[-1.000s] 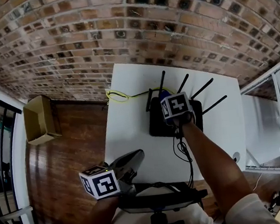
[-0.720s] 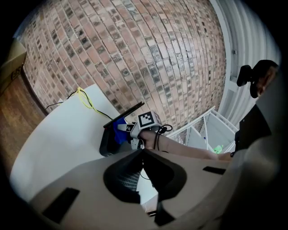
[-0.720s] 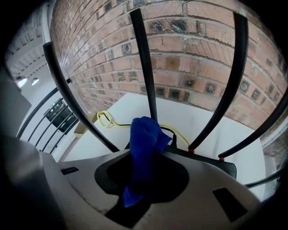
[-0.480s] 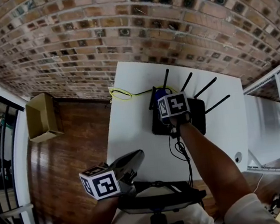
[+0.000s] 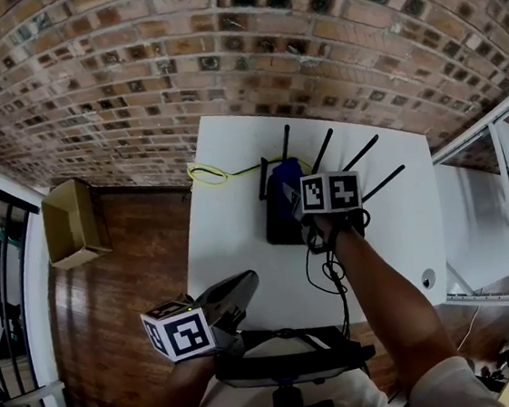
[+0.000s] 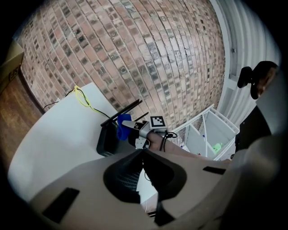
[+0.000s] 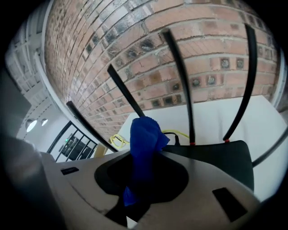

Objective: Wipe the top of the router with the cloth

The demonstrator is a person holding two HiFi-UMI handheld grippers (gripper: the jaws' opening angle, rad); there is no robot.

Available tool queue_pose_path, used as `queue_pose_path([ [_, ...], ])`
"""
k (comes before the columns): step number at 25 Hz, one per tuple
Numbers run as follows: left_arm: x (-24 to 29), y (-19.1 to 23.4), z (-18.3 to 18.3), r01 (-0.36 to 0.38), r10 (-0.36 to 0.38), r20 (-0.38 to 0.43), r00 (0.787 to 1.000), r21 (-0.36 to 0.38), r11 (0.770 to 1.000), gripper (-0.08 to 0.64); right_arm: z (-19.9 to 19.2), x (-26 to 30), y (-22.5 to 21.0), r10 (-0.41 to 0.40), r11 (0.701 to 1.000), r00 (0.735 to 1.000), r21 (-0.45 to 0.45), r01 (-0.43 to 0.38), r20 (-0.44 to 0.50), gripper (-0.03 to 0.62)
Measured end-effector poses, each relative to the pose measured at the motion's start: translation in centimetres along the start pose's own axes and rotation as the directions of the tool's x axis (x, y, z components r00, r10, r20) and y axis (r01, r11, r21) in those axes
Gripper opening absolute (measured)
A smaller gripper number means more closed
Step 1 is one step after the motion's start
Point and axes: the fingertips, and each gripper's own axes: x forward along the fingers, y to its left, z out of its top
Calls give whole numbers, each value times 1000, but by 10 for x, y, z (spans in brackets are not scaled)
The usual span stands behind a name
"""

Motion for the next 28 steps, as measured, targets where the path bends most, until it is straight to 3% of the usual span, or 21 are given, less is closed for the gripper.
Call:
queue_pose_path([
  [4, 12, -7, -2, 7, -6, -35, 999, 29, 1000, 2, 4, -35, -32, -44, 999, 998, 19, 44, 44, 118],
  [8, 25, -16, -5, 41, -38, -57, 998, 43, 998, 2, -9, -64, -79, -157, 988, 987, 8, 157, 33, 118],
  [16, 41, -27, -14, 77, -72, -107, 992, 41, 996, 2, -48, -108, -155, -378, 924, 925, -86, 373, -50, 118],
  [28, 40, -23, -17, 66, -61, -119, 991, 43, 997, 2, -82, -107, -187, -539, 831, 832, -243, 500, -133, 118],
])
